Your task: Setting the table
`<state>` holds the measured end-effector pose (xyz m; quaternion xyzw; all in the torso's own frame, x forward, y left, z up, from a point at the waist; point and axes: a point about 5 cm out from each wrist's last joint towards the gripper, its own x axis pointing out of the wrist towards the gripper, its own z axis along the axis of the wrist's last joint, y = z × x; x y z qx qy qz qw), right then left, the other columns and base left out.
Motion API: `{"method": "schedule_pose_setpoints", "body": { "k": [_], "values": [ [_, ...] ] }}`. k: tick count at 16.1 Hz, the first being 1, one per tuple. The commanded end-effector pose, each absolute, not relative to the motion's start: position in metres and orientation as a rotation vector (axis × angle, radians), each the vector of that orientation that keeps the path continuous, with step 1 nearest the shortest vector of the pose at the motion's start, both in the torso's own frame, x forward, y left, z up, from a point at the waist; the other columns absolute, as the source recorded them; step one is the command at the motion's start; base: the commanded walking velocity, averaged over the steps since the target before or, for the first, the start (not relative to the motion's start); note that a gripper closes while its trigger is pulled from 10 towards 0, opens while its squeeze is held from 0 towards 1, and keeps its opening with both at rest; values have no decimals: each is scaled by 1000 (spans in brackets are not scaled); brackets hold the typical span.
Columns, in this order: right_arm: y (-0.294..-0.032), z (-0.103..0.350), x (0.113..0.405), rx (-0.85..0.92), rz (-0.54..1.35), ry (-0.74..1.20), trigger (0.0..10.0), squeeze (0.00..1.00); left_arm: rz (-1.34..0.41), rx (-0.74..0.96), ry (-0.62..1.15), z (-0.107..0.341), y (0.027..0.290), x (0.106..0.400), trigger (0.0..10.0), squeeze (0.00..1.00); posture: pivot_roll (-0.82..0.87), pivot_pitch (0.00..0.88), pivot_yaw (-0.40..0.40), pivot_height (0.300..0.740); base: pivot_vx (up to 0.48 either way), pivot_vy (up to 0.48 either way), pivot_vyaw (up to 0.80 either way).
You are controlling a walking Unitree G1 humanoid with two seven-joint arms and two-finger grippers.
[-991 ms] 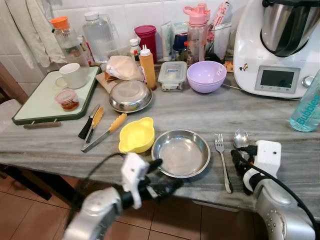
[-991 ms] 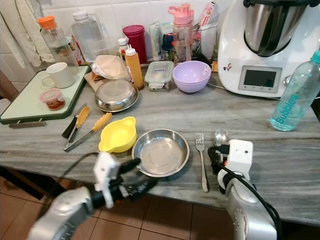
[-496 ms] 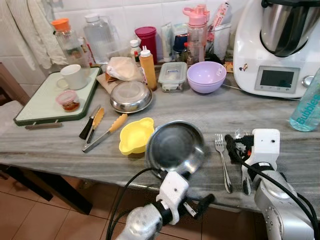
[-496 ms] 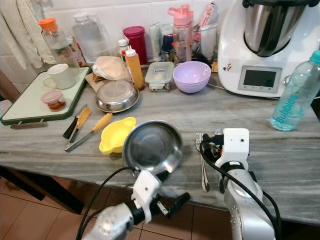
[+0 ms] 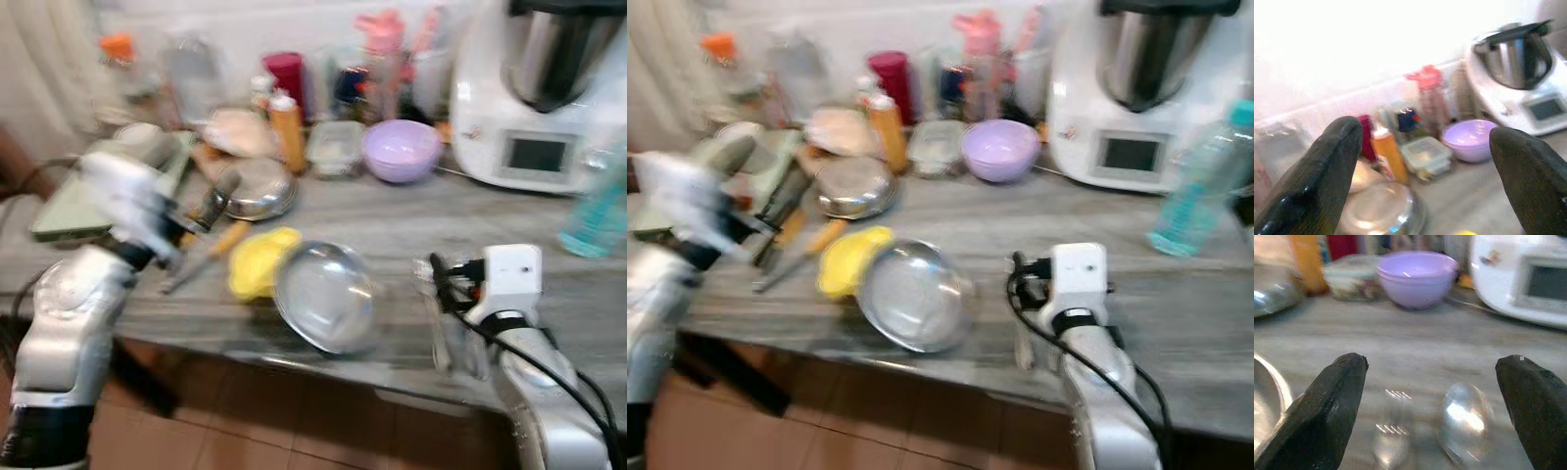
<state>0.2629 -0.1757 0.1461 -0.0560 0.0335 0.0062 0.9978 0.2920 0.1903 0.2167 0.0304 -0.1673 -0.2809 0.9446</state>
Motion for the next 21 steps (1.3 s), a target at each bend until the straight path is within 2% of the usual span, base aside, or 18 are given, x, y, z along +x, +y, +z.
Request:
{"method": "schedule_pose_setpoints", "body": {
  "k": [1, 4, 8, 9, 10, 11, 14, 16, 21],
  "values": [
    [-167, 146, 265, -105, 41, 58, 10000, 1000, -612, 41, -299, 210, 192, 297, 10000, 0, -78, 0, 94, 740, 0, 0, 0],
    [-166, 145, 268, -102, 39, 51, 10000, 1000, -660, 40, -318, 231, 191, 294, 10000, 0, -71, 0, 98, 740, 0, 0, 0],
    [-166, 146, 272, -107, 33, 46, 10000, 1000, -559, 38, -270, 203, 156, 293, 10000, 0, -69, 0, 95, 740, 0, 0, 0],
    [-167, 144, 273, -99, 34, 61, 10000, 902, -497, 13, -232, 190, 154, 290, 10000, 0, -67, 0, 91, 740, 0, 0, 0],
    [-165, 143, 274, -92, 57, 72, 10000, 314, -457, 2, -212, 183, 156, 287, 10000, 0, -67, 0, 89, 740, 0, 0, 0],
    [-162, 143, 275, -96, 85, 86, 10000, 0, -435, -14, -199, 180, 155, 283, 10000, 0, -64, 0, 85, 740, 0, 0, 0],
    [-153, 137, 280, -87, 176, 161, 10000, 0, -403, -43, -154, 174, 146, 265, 10000, 0, -55, 0, 79, 740, 0, 0, 0],
    [-141, 140, 285, -90, 269, 177, 10000, 0, -440, -24, -83, 161, 150, 253, 10000, 0, -49, 0, 73, 740, 0, 0, 0],
    [-117, 132, 282, -113, 454, 282, 10000, 0, -435, -24, -55, 163, 155, 252, 10000, 0, -47, 0, 61, 740, 0, 0, 0]
  ]
}}
